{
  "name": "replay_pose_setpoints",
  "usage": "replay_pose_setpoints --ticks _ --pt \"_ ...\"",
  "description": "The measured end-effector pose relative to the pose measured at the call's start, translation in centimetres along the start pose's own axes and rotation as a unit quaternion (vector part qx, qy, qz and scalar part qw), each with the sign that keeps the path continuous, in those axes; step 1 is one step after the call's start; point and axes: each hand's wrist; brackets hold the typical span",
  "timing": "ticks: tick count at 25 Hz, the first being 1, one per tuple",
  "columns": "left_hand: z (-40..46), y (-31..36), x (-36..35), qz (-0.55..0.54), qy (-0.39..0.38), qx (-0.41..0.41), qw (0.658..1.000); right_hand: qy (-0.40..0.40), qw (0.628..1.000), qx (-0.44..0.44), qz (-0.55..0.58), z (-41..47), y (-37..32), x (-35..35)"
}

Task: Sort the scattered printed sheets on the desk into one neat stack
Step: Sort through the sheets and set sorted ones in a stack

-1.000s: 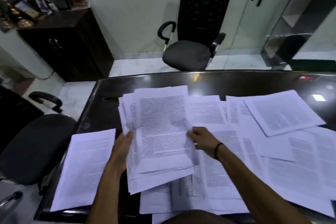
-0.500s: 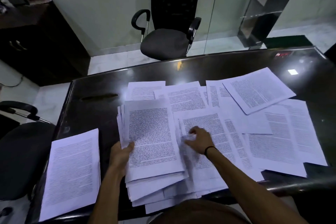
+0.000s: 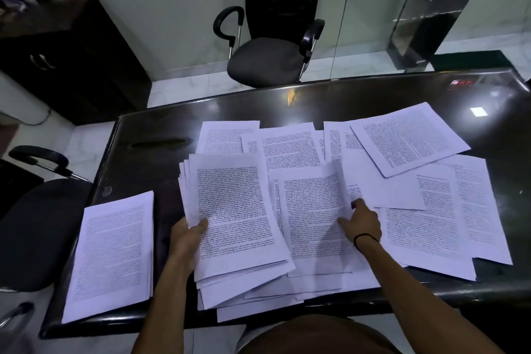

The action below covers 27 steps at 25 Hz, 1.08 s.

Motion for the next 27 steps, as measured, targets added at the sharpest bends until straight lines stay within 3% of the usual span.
replay_pose_setpoints --ticks 5,9,12,16,19,22,24,27 --pt "-1.4 -0.3 -0.7 0.060 0.038 -0.015 0.997 -0.031 0.992 0.123 0.022 0.6 0.3 3.5" --pt "-2.6 -0.2 -1.9 0.153 0.082 -0.031 0.984 -0.142 0.955 0.200 0.165 0.9 0.2 6.9" --pt "-3.0 0.7 -3.8 0.088 0.027 -0.049 0.995 -0.200 0.930 0.243 0.188 -1.2 -2.2 7.4" --pt "-4.7 1.5 -6.2 -0.017 -0.086 -0.031 0.996 -0.242 0.929 0.232 0.155 -3.7 -5.5 3.5" --pt "-5.1 0.9 -6.8 -0.040 -0.088 0.000 0.995 -0.291 0.911 0.255 0.145 -1.7 -5.2 -1.5" --pt "-5.0 0.2 -6.2 -0.144 -0.103 0.038 0.983 -0.287 0.914 0.255 0.128 -3.5 -6.7 -2.8" --pt "-4.5 -0.8 -6.1 -0.108 -0.090 0.024 0.990 -0.290 0.917 0.245 0.122 -3.4 -7.1 -3.2" --pt "-3.3 -1.9 -5.8 -0.018 -0.010 0.016 1.000 -0.275 0.934 0.213 0.084 -1.7 -7.0 -3.2"
Point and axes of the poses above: each hand's wrist, its own z-axis towards the middle knuckle, its own x-axis out of the back of the hand, y = z × x, and after that the axes turned 15 degrees about -y, right-handed
